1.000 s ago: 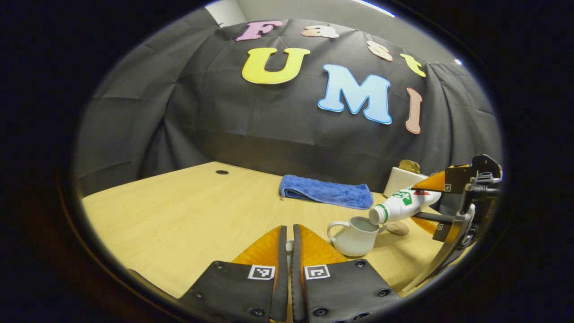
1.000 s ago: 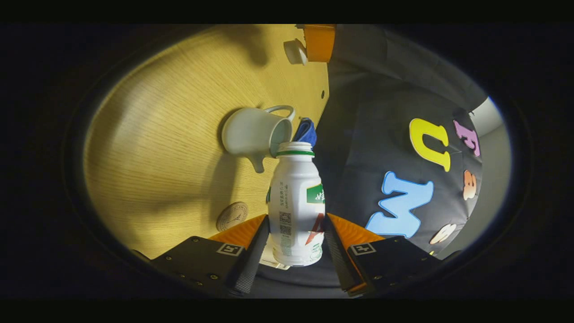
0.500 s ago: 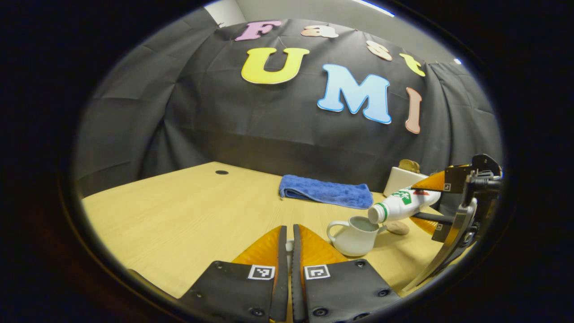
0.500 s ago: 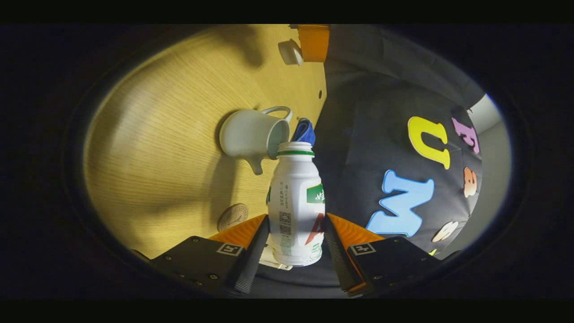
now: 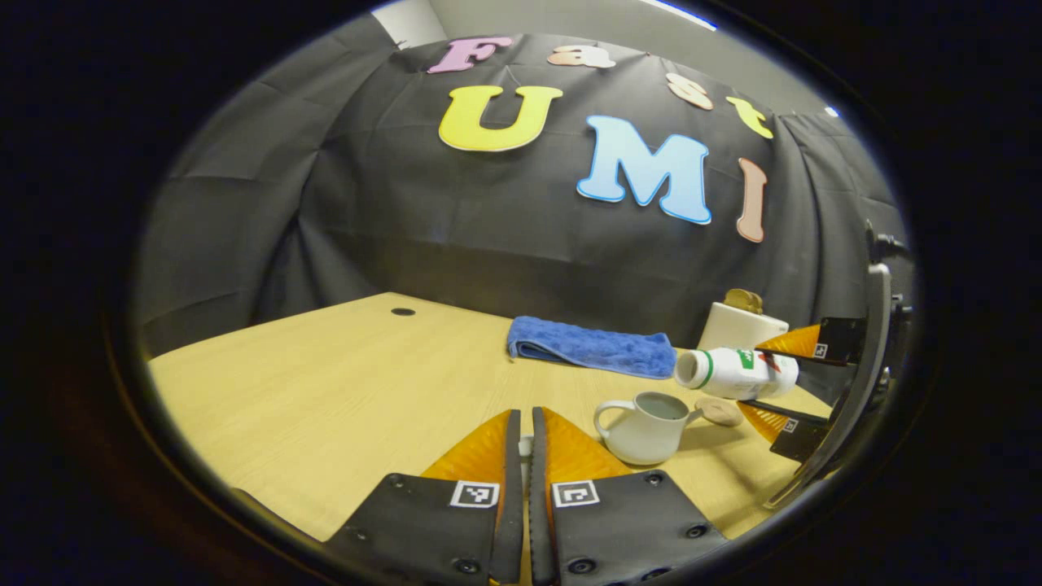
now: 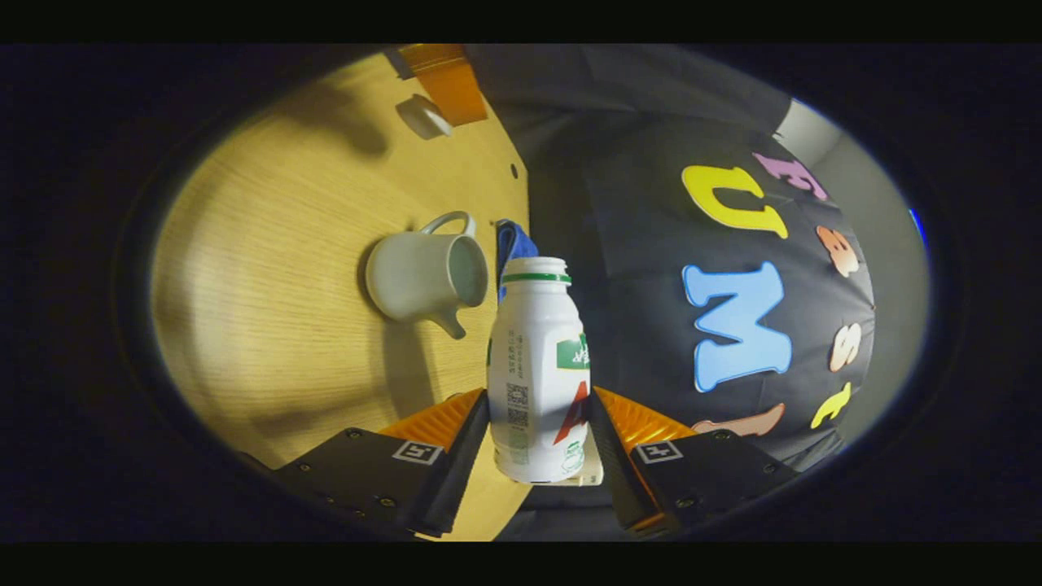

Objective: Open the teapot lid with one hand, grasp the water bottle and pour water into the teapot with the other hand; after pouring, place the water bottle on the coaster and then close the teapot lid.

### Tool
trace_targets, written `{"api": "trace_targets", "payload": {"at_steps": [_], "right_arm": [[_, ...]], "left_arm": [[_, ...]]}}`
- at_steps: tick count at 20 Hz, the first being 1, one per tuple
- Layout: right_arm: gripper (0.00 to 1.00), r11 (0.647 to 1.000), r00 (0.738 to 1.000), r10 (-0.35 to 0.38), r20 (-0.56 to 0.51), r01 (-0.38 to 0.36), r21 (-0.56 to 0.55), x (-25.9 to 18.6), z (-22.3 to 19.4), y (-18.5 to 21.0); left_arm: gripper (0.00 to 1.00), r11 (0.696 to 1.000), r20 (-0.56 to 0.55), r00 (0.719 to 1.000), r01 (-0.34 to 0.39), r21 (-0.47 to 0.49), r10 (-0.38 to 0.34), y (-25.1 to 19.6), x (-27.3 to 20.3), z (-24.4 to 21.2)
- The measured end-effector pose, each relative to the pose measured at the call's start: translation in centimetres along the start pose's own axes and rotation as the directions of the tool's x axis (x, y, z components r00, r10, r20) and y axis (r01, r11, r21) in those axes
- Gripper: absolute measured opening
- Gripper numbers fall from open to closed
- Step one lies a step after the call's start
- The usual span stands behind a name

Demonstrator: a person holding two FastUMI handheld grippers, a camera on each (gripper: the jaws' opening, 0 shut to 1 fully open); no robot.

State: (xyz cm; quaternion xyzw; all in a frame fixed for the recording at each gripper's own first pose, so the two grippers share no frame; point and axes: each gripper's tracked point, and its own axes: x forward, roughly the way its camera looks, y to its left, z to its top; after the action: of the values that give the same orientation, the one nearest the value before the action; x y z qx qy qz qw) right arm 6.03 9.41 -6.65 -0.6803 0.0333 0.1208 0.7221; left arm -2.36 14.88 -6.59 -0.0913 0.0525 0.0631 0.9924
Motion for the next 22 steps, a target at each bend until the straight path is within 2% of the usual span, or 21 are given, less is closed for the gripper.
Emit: {"api": "trace_targets", "payload": {"at_steps": [1,2,3,5,8,10,15,17,18,19,20,22], "right_arm": [[0.71,0.999,1.0,0.004,-0.004,-0.004,0.037,-0.1,-0.1,0.3],[0.71,0.997,1.0,0.01,-0.01,-0.009,0.075,-0.1,-0.4,0.4],[0.71,0.993,1.0,0.013,-0.011,-0.012,0.118,-0.1,-0.5,0.6],[0.71,0.979,1.0,0.01,-0.016,-0.007,0.202,-0.4,-0.5,0.8],[0.71,0.943,1.0,-0.008,-0.022,0.015,0.332,-0.6,-0.9,0.8],[0.71,0.913,0.999,-0.019,-0.031,0.03,0.408,-0.7,-1.2,0.6],[0.71,0.791,0.998,-0.027,-0.048,0.05,0.609,-1.1,-1.9,0.3],[0.71,0.738,0.998,-0.027,-0.057,0.058,0.672,-1.3,-2.4,0.1],[0.71,0.712,0.998,-0.024,-0.057,0.057,0.699,-1.3,-2.5,0.2],[0.71,0.691,0.998,-0.022,-0.058,0.057,0.721,-1.5,-2.6,0.2],[0.71,0.671,0.998,-0.025,-0.061,0.062,0.739,-1.6,-2.9,0.0],[0.71,0.627,0.997,-0.031,-0.067,0.072,0.775,-1.7,-3.4,-0.1]], "left_arm": [[0.1,1.0,-0.001,1.0,0.0,0.001,0.0,0.0,0.0,-0.1],[0.14,1.0,-0.001,1.0,-0.002,0.002,0.002,0.0,0.1,-0.1],[0.1,1.0,-0.002,1.0,-0.004,0.004,0.004,0.0,0.0,-0.1],[0.1,1.0,-0.002,1.0,-0.005,0.007,0.005,0.0,0.0,0.0],[0.1,1.0,0.005,1.0,-0.01,0.017,0.01,0.0,-0.1,0.1],[0.14,0.999,0.011,1.0,-0.016,0.03,0.016,0.0,-0.1,0.1],[0.14,0.997,0.023,0.999,-0.026,0.066,0.025,-0.1,-0.1,0.2],[0.1,0.997,0.016,1.0,-0.026,0.074,0.025,-0.1,-0.1,0.0],[0.14,0.997,0.012,1.0,-0.026,0.073,0.025,-0.2,0.0,0.0],[0.1,0.997,0.009,1.0,-0.023,0.069,0.023,-0.2,0.0,0.0],[0.14,0.998,0.007,1.0,-0.02,0.064,0.019,-0.2,0.0,0.1],[0.14,0.998,-0.003,1.0,-0.014,0.057,0.014,-0.2,0.2,-0.2]]}}
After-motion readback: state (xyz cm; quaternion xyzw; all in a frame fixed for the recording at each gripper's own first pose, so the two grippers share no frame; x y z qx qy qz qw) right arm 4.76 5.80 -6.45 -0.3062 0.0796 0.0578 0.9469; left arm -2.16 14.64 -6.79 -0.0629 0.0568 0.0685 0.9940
